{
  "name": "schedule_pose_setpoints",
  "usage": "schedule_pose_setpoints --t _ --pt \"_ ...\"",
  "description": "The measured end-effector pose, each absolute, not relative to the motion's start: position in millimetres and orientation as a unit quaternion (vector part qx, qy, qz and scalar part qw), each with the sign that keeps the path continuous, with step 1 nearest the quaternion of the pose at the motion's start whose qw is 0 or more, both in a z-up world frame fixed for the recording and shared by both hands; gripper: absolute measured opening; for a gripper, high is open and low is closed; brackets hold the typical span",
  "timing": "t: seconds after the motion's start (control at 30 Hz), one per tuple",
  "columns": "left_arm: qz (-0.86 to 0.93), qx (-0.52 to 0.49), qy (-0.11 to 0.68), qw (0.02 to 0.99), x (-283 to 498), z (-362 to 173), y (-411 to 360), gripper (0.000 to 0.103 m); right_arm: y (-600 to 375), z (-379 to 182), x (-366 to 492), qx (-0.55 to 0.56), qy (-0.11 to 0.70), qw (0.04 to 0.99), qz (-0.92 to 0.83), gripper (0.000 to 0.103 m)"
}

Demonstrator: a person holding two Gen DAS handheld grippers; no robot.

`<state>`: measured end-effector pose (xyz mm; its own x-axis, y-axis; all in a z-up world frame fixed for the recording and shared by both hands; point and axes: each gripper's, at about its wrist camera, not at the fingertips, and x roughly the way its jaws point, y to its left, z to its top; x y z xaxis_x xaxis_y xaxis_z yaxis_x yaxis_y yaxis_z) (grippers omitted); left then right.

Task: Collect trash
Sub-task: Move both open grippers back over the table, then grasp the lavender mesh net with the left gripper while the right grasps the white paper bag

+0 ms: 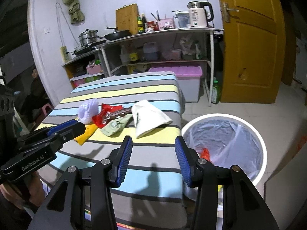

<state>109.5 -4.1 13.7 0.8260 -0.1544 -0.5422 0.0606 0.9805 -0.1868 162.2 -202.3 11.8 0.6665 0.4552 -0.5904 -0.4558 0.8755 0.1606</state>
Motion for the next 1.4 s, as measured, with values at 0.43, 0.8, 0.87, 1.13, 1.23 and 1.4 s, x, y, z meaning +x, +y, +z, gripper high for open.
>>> schedule_pose_setpoints --t 0.43,0.8,0.87,1.13,1.23,1.4 --pt "-0.008 -0.084 0.284 0.955 107.9 11.3 35.7 0.028 -176.3 7.7 173.2 -0.016 0.329 0.906 0.266 0.047" --pt "0.025 -0.082 0.283 0.955 134.9 6.5 67.8 0.045 -156.0 1.9 200.3 -0.042 0.331 0.902 0.274 0.049" --pt "0.031 -0.078 0.284 0.955 140.9 5.2 71.3 0.049 -152.2 0.7 206.8 -0.049 0.334 0.901 0.273 0.049" --pt "0.028 -0.067 0.294 0.953 170.0 0.6 79.9 0.056 -134.7 -6.9 241.8 -0.079 0.339 0.895 0.280 0.050" --pt "0.030 -0.064 0.301 0.951 181.0 -4.2 82.0 0.056 -129.6 -14.4 257.2 -0.088 0.348 0.889 0.284 0.050" --pt "0.034 -0.064 0.317 0.946 193.8 -15.3 84.0 0.056 -125.9 -26.5 278.7 -0.094 0.363 0.881 0.289 0.050"
